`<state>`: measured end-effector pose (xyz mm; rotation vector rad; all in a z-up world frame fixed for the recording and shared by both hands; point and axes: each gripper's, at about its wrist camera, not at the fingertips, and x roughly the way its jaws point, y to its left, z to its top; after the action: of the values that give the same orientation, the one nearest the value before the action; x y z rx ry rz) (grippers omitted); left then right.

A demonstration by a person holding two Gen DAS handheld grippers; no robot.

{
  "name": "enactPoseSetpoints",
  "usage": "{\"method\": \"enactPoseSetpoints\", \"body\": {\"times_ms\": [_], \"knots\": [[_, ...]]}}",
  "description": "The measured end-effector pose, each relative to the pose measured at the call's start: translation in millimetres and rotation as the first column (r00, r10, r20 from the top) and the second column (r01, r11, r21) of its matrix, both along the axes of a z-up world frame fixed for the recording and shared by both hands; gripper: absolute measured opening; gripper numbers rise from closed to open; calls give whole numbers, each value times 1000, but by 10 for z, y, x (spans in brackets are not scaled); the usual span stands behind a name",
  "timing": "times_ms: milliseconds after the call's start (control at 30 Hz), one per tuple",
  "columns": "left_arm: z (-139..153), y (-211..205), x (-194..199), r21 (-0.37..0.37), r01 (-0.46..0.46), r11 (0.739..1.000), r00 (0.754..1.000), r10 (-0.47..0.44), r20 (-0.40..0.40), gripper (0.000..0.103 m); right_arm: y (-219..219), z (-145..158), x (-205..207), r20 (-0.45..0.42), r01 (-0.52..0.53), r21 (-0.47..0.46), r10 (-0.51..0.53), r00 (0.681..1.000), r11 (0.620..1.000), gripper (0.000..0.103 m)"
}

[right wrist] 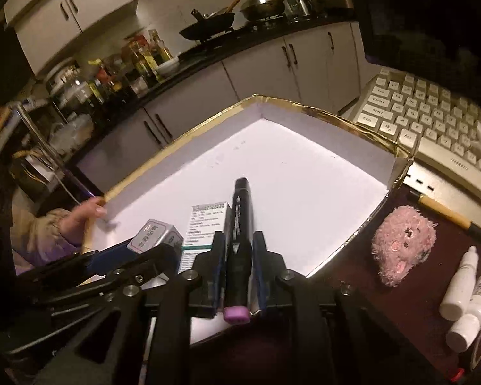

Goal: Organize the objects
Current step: 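Carry the box and marker over the white tray and open both tools, then move both open tools back over the desk toward the markers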

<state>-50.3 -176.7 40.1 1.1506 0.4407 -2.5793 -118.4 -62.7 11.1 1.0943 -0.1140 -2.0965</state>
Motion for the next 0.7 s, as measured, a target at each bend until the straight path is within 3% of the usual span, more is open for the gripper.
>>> {"method": "enactPoseSetpoints", "body": {"times_ms": [33,67,100,167,267,400,567,700], "knots": [[28,-16,36,11,-6,1000,1000,6,-13,47,41,15,-9,4,9,-9,-9,1000,1000,39],[63,-32,86,29,-16,999,999,17,-36,47,92,41,-5,3,12,-23,-11,1000,1000,41],[114,-45,158,54,-32,998,997,36,-75,47,140,66,13,4,15,-32,-15,1000,999,42],[232,2,325,103,-41,994,981,59,-185,59,307,140,116,0,20,-65,-20,1000,998,42],[332,265,428,107,27,994,960,4,-279,61,658,161,394,-11,34,-95,-36,999,995,42],[297,815,381,80,208,975,949,-181,-259,61,1275,-6,797,2,81,-125,-82,997,989,42],[86,1566,273,14,381,925,911,-372,-178,61,1836,-184,1029,20,172,-53,-171,985,984,42],[-91,1977,217,-18,470,883,876,-469,-110,61,2179,-223,1163,-50,242,43,-240,970,969,42]]}}
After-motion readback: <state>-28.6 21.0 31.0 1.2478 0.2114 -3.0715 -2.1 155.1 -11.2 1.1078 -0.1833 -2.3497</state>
